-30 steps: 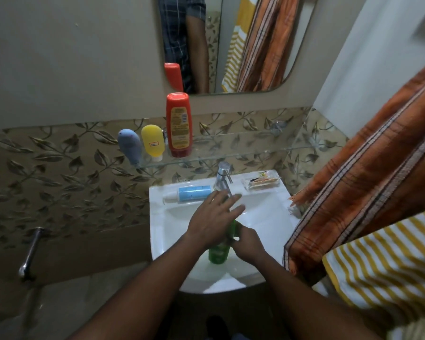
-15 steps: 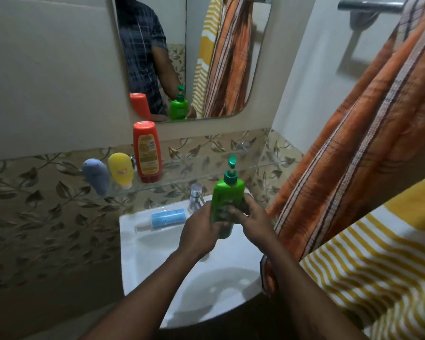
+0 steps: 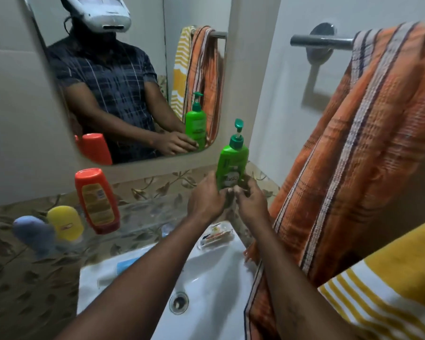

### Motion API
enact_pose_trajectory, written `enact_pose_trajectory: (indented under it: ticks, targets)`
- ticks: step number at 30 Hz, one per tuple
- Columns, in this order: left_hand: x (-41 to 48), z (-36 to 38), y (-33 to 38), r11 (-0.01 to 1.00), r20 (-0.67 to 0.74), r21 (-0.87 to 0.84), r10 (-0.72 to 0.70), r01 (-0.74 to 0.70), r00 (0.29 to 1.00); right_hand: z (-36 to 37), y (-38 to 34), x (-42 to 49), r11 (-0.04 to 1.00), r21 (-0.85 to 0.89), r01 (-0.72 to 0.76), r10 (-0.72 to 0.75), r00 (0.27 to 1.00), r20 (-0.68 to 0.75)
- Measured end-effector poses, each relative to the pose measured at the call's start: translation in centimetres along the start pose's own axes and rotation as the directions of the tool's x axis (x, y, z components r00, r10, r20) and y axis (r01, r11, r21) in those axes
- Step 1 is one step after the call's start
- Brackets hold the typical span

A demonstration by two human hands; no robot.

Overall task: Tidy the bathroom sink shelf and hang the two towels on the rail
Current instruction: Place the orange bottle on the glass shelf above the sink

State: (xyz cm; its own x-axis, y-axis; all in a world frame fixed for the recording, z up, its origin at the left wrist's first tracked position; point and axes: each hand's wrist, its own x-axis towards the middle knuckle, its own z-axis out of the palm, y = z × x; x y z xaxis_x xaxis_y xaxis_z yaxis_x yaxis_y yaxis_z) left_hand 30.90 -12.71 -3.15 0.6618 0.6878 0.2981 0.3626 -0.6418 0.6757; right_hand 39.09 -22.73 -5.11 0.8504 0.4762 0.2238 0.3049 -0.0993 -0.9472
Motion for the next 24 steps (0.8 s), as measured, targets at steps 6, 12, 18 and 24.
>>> enact_pose_trajectory:
  ticks: [6,12,18,24]
  targets:
    - [2.0,3.1,-0.2,0.998,-0.016,-0.043,-0.042,0.042,0.999,0.1,1.7,2.1,0.996,-0.064,-0.059,0.057,0.998,-0.027]
    - [2.9,4.2,-0.2,0.986,-0.037,-0.163,-0.030,0.024,0.999,-0.5,2.2,3.3,0.993,-0.055,-0.103,0.104,0.995,0.008]
    - [4.0,4.7,0.7,0.993,-0.026,-0.105,-0.049,0.046,0.998,-0.3,2.3,4.2,0.991,-0.034,-0.127,0.128,0.992,0.011]
    - [3.4,4.7,0.1,0.992,-0.018,-0.104,-0.075,0.073,0.997,-0.5,2.5,3.6,0.989,-0.093,-0.119,0.111,0.990,-0.089]
